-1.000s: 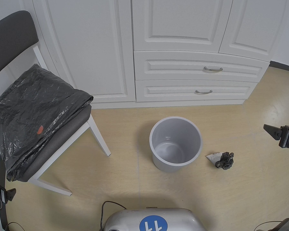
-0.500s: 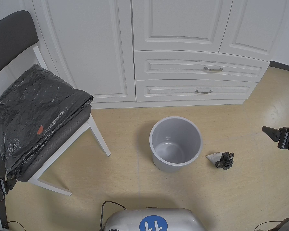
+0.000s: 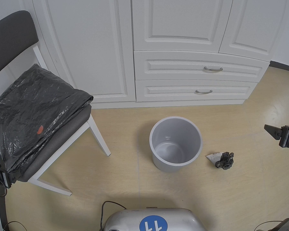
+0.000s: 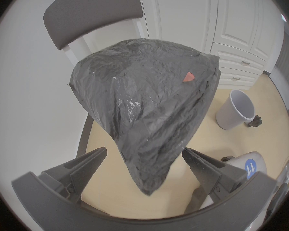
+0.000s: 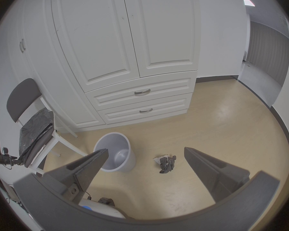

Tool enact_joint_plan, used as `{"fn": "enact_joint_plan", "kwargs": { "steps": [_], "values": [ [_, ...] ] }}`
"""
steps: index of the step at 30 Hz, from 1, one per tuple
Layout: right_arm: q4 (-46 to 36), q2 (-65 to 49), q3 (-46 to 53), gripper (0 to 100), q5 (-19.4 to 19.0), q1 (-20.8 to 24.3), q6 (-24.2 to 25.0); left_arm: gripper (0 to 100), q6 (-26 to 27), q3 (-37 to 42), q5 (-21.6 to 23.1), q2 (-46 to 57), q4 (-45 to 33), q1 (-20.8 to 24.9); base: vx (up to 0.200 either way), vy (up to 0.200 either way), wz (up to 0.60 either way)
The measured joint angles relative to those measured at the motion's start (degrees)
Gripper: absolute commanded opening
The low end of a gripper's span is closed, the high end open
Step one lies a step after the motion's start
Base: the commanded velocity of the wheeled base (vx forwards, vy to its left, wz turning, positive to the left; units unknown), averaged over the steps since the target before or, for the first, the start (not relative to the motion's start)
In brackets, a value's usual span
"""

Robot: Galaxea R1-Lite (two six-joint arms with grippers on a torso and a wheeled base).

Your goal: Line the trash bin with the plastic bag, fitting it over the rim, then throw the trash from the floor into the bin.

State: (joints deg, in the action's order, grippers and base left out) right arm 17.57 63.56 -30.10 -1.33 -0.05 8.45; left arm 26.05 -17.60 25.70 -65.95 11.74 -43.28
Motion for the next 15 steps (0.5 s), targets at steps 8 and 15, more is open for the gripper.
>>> {"fn": "enact_joint_plan", "kwargs": {
  "steps": [8, 15],
  "values": [
    [1.5, 0.2, 0.1, 100, -0.5, -1.4, 0.1, 100, -0.3, 0.1, -0.3, -4.4, 5.3, -0.6, 0.000, 0.000, 0.00],
    [1.5, 0.2, 0.0, 100, -2.9, -3.9, 0.2, 100, -0.6, 0.3, -0.3, -7.4, 6.7, -2.8, 0.000, 0.000, 0.00]
  ]
}}
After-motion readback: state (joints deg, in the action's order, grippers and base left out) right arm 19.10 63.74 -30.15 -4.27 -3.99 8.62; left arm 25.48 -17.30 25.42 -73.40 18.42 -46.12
